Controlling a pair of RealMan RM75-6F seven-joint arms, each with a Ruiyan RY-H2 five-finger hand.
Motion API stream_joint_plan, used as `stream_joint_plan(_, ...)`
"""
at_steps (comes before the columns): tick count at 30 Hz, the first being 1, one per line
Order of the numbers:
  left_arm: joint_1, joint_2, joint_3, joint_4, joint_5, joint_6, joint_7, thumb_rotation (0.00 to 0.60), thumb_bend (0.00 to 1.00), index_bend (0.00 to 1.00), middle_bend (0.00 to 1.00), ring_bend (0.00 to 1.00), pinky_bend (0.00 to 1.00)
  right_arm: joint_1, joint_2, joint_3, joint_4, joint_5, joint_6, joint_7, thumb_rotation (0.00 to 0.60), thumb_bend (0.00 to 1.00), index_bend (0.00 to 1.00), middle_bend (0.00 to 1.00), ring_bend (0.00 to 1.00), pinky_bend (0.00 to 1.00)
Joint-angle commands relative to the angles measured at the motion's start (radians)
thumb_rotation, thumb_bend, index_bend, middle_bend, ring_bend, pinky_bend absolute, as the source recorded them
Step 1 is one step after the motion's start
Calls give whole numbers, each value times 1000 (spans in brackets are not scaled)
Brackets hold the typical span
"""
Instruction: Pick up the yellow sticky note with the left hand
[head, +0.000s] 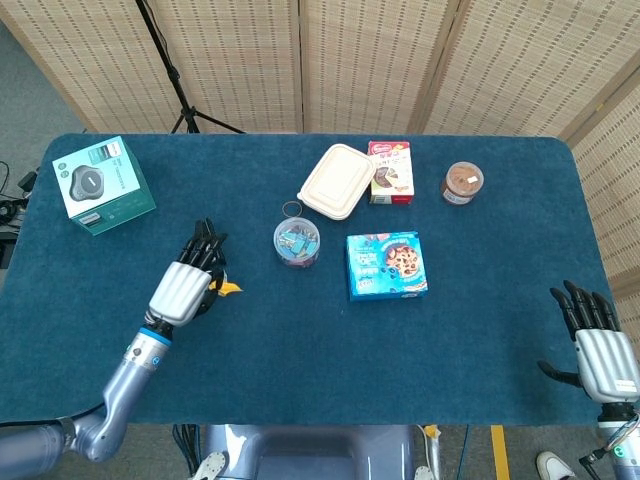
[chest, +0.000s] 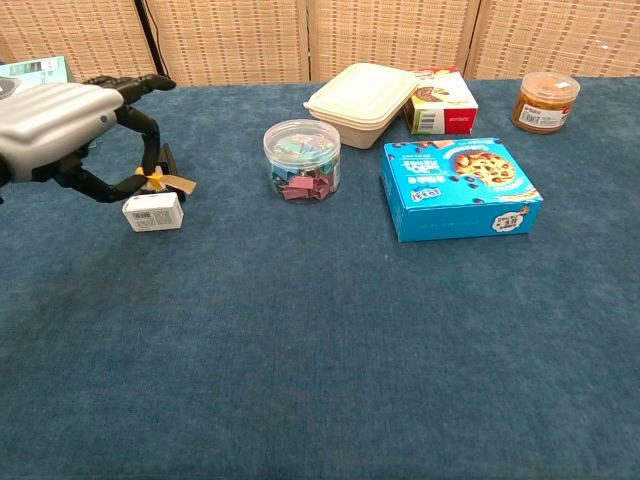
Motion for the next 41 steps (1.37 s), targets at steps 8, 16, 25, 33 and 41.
stream_joint_plan(8, 76, 122, 42, -43, 90, 105, -121, 600, 432, 617, 0, 0, 0, -6, -4, -6, -5, -10, 12, -16, 600, 0, 0, 0, 0, 0)
stream_joint_plan(16, 125, 162, 61, -13, 107, 143, -226, 600, 371, 481, 0, 0, 0, -9, -3, -10, -7, -18, 19, -16, 600, 0, 0, 0, 0, 0)
stream_joint_plan(25, 146, 182, 55, -15, 109, 160, -271, 600, 189, 115, 0, 0, 0, -10, -2, -10, -8, -20, 21, -14, 600, 0, 0, 0, 0, 0)
stream_joint_plan(33, 221, 261, 69, -72, 66, 200, -296, 600, 63, 0, 0, 0, 0, -12, 0, -10, -11, -23, 27, -12, 600, 0, 0, 0, 0, 0)
stream_joint_plan(41, 272, 315, 59, -114, 33, 231, -332, 600, 64, 0, 0, 0, 0, -14, -2, -13, -12, -25, 26, -18, 600, 0, 0, 0, 0, 0)
